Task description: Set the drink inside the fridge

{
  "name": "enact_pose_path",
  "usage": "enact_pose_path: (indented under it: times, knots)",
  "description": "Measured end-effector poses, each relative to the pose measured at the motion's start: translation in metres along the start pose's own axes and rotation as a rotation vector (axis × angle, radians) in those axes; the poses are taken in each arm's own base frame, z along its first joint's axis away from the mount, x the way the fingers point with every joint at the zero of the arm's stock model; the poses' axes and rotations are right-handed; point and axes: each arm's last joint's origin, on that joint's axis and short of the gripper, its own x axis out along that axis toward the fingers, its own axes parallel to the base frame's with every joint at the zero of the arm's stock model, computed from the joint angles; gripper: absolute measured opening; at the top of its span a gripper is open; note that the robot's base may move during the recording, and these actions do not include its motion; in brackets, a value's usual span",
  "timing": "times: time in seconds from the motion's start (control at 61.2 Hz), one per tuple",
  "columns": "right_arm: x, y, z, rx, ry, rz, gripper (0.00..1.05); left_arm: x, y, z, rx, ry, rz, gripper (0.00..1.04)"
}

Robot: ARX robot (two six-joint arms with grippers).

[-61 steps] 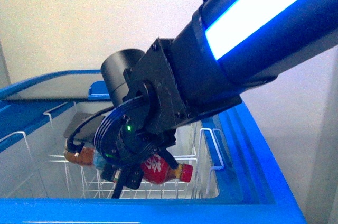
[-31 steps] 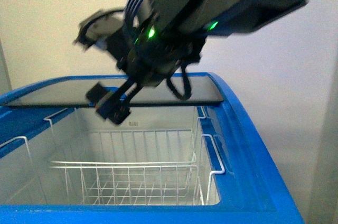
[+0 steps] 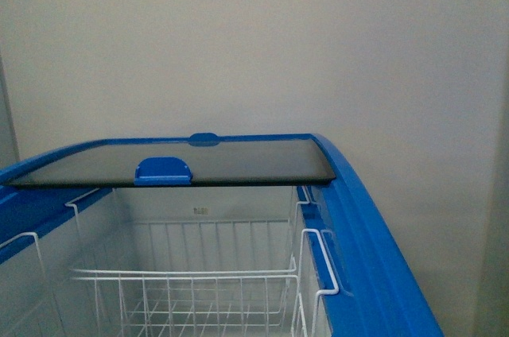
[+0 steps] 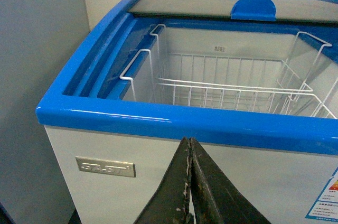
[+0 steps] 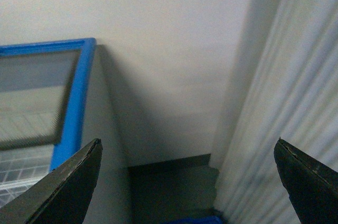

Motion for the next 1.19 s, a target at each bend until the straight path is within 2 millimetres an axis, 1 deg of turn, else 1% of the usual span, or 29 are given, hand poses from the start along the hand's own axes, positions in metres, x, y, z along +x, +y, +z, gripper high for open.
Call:
enact_pose_path:
  times: [0.016, 0.082, 0.098, 0.147, 0.18, 0.212, 0.278, 0.294, 0.376, 0.408, 0.425, 0.523, 0.588, 0.752, 0.85, 1.193]
  knots:
    - [-0.008, -0.005, -0.005, 0.002, -0.008, 0.007, 0.96, 0.0, 0.0, 0.0, 0.0, 0.0, 0.0, 0.03]
    - [-0.042, -0.026, -0.026, 0.008, -0.109, 0.188, 0.84, 0.0, 0.0, 0.0, 0.0, 0.0, 0.0, 0.03]
    - [-0.046, -0.028, -0.03, 0.004, -0.116, 0.206, 0.82, 0.0, 0.0, 0.0, 0.0, 0.0, 0.0, 0.03]
    - [-0.067, -0.04, -0.06, -0.008, -0.124, 0.261, 0.72, 0.0, 0.0, 0.0, 0.0, 0.0, 0.0, 0.03]
    - [-0.076, -0.046, -0.081, -0.015, -0.124, 0.279, 0.65, 0.0, 0.0, 0.0, 0.0, 0.0, 0.0, 0.03]
    - [-0.082, -0.051, -0.094, -0.017, -0.141, 0.289, 0.58, 0.0, 0.0, 0.0, 0.0, 0.0, 0.0, 0.03]
    - [-0.085, -0.055, -0.105, -0.018, -0.16, 0.283, 0.49, 0.0, 0.0, 0.0, 0.0, 0.0, 0.0, 0.03]
    - [-0.085, -0.056, -0.109, -0.018, -0.158, 0.278, 0.46, 0.0, 0.0, 0.0, 0.0, -0.001, 0.0, 0.03]
    - [-0.083, -0.058, -0.126, -0.027, -0.135, 0.276, 0.35, 0.0, 0.0, 0.0, 0.0, -0.002, 0.0, 0.03]
    - [-0.081, -0.06, -0.137, -0.033, -0.117, 0.289, 0.28, 0.0, 0.0, 0.0, 0.0, -0.001, 0.0, 0.03]
    - [-0.08, -0.063, -0.144, -0.036, -0.109, 0.305, 0.23, 0.0, 0.0, 0.0, 0.0, -0.001, 0.0, 0.03]
    - [-0.08, -0.071, -0.161, -0.034, -0.109, 0.268, 0.02, 0.0, 0.0, 0.0, 0.0, -0.001, 0.0, 0.03]
    - [-0.081, -0.072, -0.171, -0.037, -0.108, 0.275, 0.03, 0.0, 0.0, 0.0, 0.0, -0.001, 0.0, 0.03]
    - [-0.085, -0.074, -0.183, -0.035, -0.122, 0.274, 0.03, 0.0, 0.0, 0.0, 0.0, -0.001, 0.0, 0.03]
    - [-0.085, -0.075, -0.195, -0.037, -0.109, 0.273, 0.03, 0.0, 0.0, 0.0, 0.0, -0.001, 0.0, 0.03]
    - [-0.091, -0.077, -0.213, -0.035, -0.124, 0.274, 0.03, 0.0, 0.0, 0.0, 0.0, -0.001, 0.0, 0.03]
